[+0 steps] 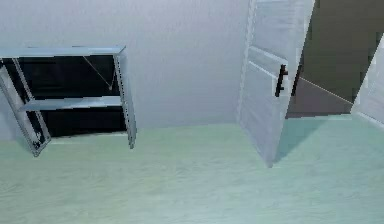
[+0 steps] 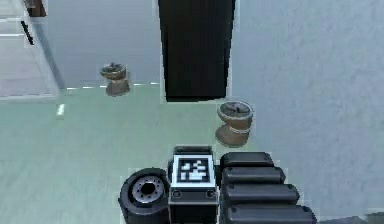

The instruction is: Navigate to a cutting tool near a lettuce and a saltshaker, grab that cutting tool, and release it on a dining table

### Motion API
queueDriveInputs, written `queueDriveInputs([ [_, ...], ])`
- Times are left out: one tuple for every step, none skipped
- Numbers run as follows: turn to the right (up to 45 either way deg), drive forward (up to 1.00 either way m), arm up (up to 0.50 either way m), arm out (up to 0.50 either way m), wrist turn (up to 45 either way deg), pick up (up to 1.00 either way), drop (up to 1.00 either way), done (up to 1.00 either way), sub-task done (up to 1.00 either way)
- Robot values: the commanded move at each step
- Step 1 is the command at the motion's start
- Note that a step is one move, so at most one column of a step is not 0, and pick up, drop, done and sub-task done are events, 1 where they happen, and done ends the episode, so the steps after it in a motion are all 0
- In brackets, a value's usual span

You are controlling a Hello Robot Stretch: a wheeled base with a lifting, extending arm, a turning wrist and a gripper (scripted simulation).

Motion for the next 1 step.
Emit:
queueDriveInputs([
  [0.0,0.35,0.00,0.00,0.0,0.00,0.00,0.00,0.00],
])
